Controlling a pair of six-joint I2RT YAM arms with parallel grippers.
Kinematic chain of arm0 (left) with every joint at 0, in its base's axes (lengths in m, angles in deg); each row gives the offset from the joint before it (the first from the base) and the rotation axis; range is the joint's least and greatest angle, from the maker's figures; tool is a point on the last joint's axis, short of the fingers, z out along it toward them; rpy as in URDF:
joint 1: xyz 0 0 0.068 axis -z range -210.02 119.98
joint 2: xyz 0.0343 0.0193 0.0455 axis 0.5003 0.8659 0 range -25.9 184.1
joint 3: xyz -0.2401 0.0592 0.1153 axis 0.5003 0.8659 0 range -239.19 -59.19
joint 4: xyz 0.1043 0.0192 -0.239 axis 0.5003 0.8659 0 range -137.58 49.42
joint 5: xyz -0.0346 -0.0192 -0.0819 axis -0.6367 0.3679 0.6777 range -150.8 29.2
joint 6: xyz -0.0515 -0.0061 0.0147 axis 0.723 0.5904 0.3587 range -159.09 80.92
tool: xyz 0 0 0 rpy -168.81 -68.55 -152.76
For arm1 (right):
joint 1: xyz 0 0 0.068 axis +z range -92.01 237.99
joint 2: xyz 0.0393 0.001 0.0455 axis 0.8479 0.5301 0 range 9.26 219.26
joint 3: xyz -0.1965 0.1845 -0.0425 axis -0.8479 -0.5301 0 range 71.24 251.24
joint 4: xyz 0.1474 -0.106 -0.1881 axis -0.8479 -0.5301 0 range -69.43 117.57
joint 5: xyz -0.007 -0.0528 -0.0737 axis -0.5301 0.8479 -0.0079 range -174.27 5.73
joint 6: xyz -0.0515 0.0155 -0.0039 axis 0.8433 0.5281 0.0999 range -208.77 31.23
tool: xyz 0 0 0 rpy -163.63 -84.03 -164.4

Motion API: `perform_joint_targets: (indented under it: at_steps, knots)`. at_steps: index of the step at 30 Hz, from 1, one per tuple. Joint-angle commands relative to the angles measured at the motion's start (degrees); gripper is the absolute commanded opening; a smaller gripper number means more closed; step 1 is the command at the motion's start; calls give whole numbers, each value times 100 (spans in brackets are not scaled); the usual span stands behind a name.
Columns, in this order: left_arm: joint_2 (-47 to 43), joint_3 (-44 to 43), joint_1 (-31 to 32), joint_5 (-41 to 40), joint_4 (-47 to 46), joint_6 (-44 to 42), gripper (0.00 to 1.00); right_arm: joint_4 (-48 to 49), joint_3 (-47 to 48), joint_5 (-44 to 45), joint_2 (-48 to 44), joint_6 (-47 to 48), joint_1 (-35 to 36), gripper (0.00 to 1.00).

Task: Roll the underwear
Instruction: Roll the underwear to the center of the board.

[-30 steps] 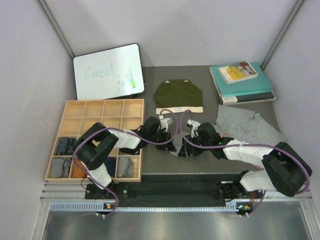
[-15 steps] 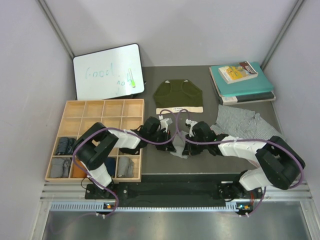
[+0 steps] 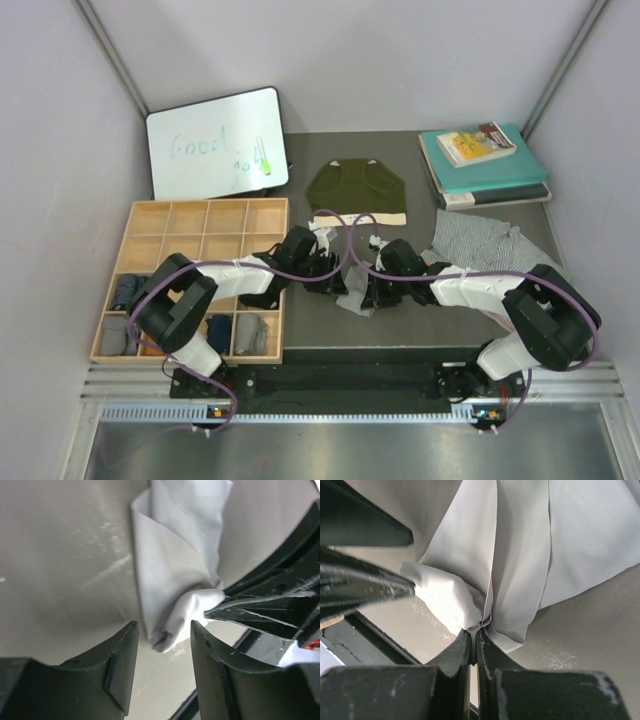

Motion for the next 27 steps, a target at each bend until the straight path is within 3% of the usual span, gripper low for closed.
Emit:
perform_joint_targets:
  at_steps: [1, 21, 25, 26, 27]
  knots:
    - [-194, -142, -83, -301, 256, -309, 51, -408, -66, 208, 278, 49, 45, 0]
    - [685, 315, -66, 297, -1290, 192, 39, -399, -137, 182, 261, 32, 28, 0]
    - [826, 359, 13, 332, -1423, 227, 15, -469, -172, 226, 173, 49, -16, 0]
    - [843, 342, 31, 350, -1414, 236, 3, -522, -163, 261, 94, 76, -34, 8]
    - [843, 350, 31, 350, -1397, 245, 0, -592, -120, 287, 41, 137, -51, 16]
